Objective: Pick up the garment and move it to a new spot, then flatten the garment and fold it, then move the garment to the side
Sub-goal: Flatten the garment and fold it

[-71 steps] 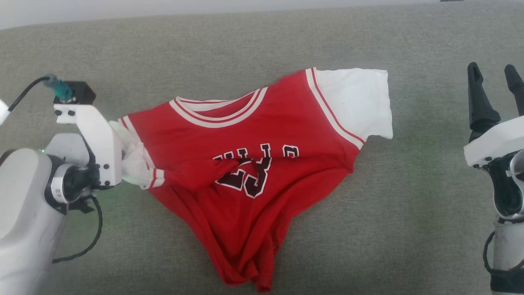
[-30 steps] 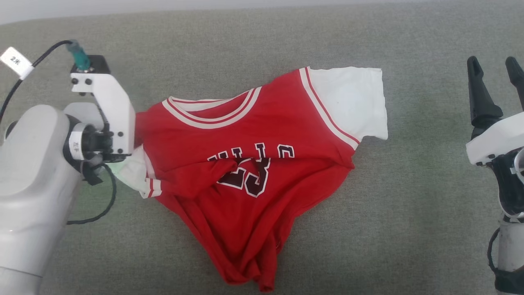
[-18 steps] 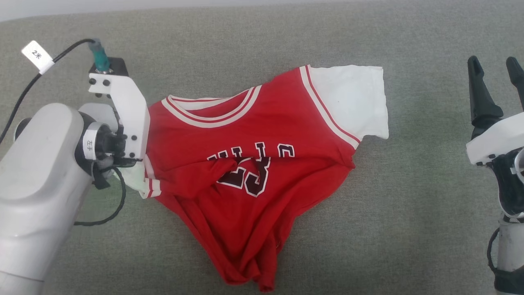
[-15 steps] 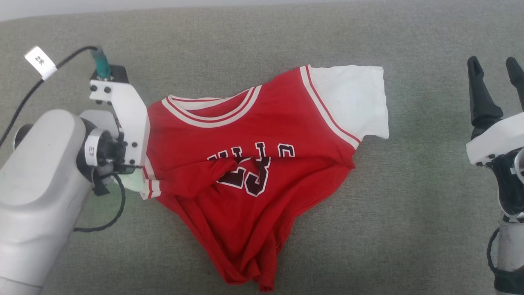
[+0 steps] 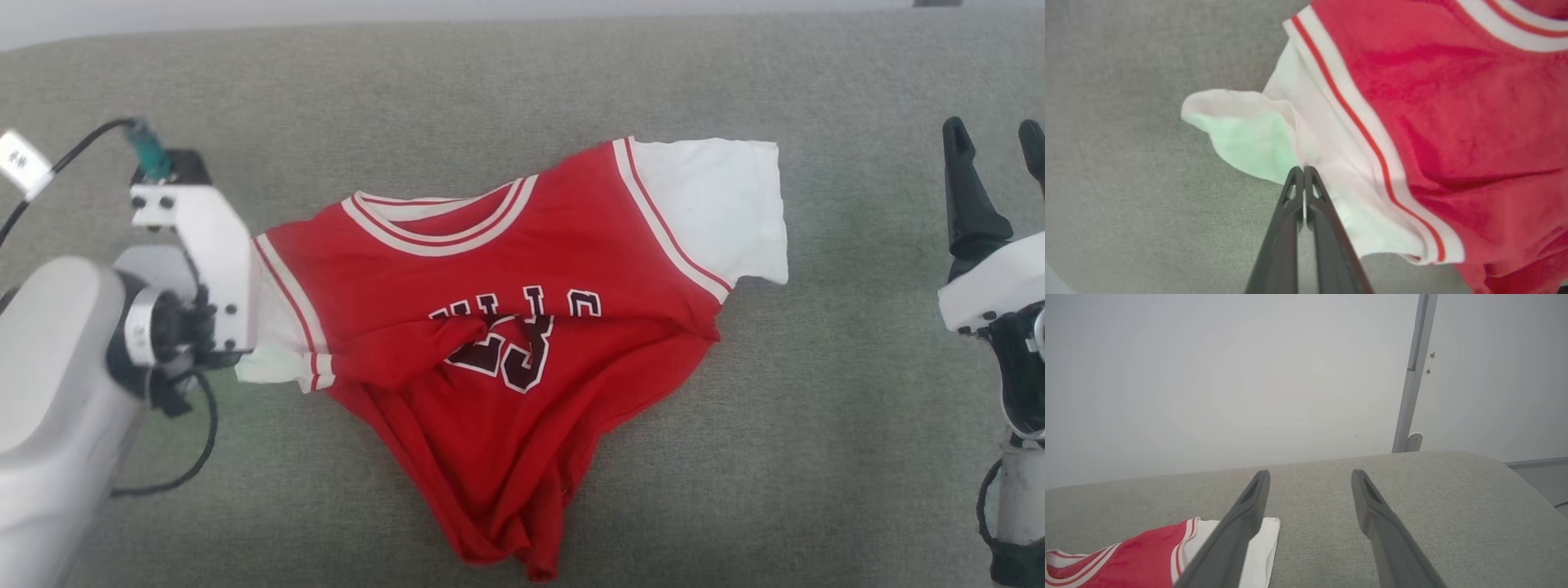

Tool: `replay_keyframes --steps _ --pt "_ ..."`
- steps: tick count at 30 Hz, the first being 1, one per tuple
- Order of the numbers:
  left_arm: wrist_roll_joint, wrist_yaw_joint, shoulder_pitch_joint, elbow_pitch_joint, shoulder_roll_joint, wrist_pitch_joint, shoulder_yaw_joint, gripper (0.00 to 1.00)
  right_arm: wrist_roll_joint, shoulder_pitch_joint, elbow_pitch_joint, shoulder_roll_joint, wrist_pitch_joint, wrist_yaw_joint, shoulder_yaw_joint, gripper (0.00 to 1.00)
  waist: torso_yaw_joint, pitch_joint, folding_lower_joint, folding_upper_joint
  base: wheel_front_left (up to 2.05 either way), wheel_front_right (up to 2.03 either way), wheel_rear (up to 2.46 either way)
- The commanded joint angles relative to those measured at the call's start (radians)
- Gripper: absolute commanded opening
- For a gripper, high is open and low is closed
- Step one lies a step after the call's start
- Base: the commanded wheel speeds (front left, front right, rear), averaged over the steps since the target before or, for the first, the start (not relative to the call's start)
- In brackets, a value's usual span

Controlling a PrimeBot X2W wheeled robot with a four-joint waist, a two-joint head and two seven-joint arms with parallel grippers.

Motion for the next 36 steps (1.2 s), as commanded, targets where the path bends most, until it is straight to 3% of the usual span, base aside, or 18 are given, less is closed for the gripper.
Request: replay_keyframes --steps 1,8,9,11,12,17,22,36 --pt "-0.010 0.013 0.035 -0.013 0.012 -0.014 0.015 0.00 -0.001 0.013 -0.001 0.001 -0.002 0.000 -0.005 1.00 0.009 -0.007 0.0000 0.0000 0.00 0.00 0.00" --pt "-0.049 0.048 0.162 -0.065 0.042 -0.047 0.057 0.00 -0.006 0.020 -0.013 0.001 0.010 0.000 -0.014 1.00 0.037 -0.018 0.0000 0.0000 0.00 0.00 0.00" --pt "-0.048 0.045 0.173 -0.072 0.042 -0.052 0.058 0.05 -0.006 0.018 -0.014 0.002 0.009 0.000 -0.011 1.00 0.040 -0.019 0.0000 0.0000 0.00 0.00 0.00" --pt "-0.060 0.043 0.193 -0.084 0.040 -0.061 0.064 0.49 -0.005 0.015 -0.015 0.003 0.012 0.000 -0.008 1.00 0.044 -0.021 0.0000 0.0000 0.00 0.00 0.00" --pt "-0.066 0.044 0.196 -0.089 0.041 -0.061 0.070 0.86 -0.006 0.015 -0.015 0.004 0.013 0.000 -0.007 1.00 0.046 -0.024 0.0000 0.0000 0.00 0.00 0.00" --pt "-0.074 0.051 0.177 -0.135 0.078 -0.028 0.083 1.00 -0.006 0.023 -0.016 0.004 0.019 0.000 0.004 1.00 0.048 -0.037 0.0000 0.0000 0.00 0.00 0.00" --pt "-0.047 0.037 0.135 -0.158 0.103 -0.019 0.074 1.00 0.004 0.025 -0.022 -0.001 0.027 0.000 0.011 1.00 0.043 -0.035 0.0000 0.0000 0.00 0.00 0.00" --pt "0.007 -0.066 0.058 0.141 0.044 -0.117 0.001 1.00 0.020 -0.011 -0.022 -0.015 0.059 0.000 0.045 1.00 0.017 0.001 0.0000 0.0000 0.00 0.00 0.00"
